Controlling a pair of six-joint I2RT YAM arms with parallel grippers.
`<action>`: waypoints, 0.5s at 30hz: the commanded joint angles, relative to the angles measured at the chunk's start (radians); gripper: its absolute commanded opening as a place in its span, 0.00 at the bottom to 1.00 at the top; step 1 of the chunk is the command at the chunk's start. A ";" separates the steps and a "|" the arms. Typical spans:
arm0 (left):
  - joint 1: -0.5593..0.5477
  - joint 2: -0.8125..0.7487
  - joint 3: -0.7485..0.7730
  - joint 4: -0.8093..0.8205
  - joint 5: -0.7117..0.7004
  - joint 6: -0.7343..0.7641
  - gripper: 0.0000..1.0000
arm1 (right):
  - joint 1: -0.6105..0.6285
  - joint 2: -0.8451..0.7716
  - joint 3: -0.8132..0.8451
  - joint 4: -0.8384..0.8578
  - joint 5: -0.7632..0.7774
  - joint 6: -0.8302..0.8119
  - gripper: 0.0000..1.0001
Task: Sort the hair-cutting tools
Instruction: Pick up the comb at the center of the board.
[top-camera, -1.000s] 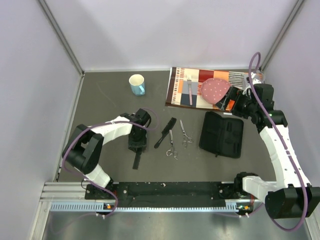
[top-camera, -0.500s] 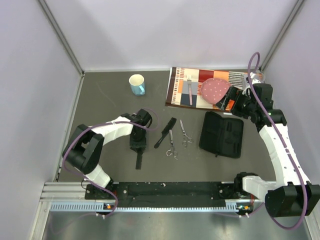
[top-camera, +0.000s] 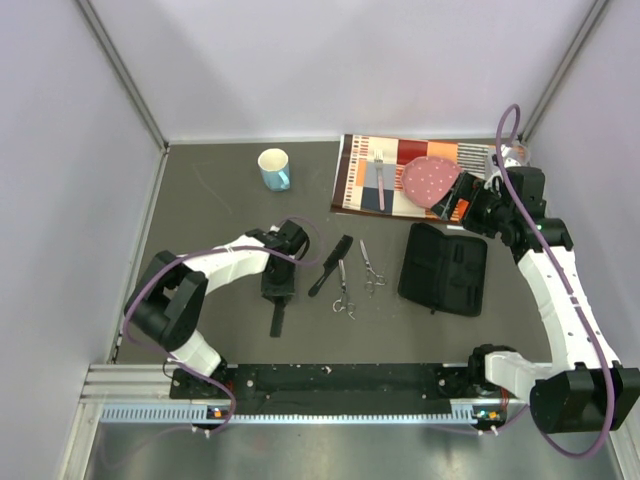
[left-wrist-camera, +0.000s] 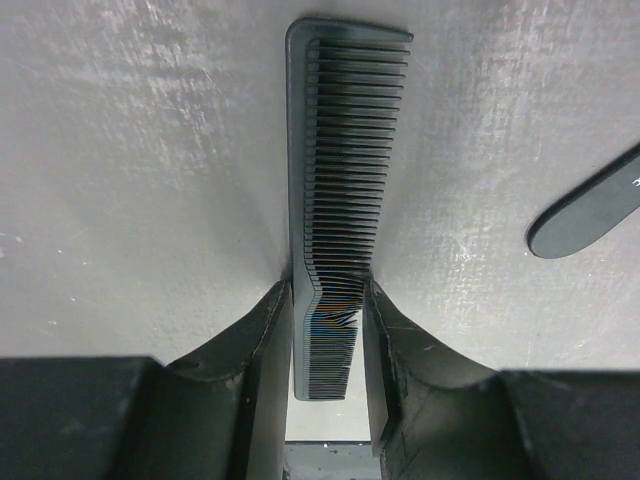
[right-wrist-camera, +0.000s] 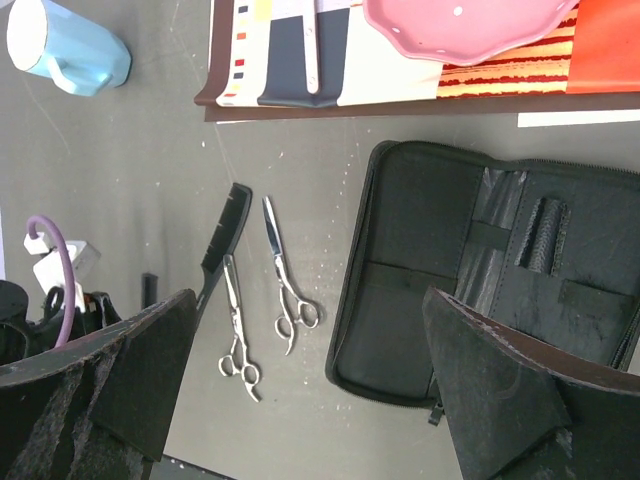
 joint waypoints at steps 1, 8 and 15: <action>-0.006 -0.046 0.015 0.022 -0.046 0.011 0.22 | -0.006 -0.005 0.011 0.010 -0.011 0.009 0.95; -0.009 -0.071 0.044 0.005 -0.049 0.016 0.22 | -0.006 0.004 0.007 0.010 -0.022 0.011 0.95; -0.026 -0.132 0.116 0.018 -0.019 0.052 0.22 | 0.006 0.040 -0.008 0.039 -0.103 -0.001 0.95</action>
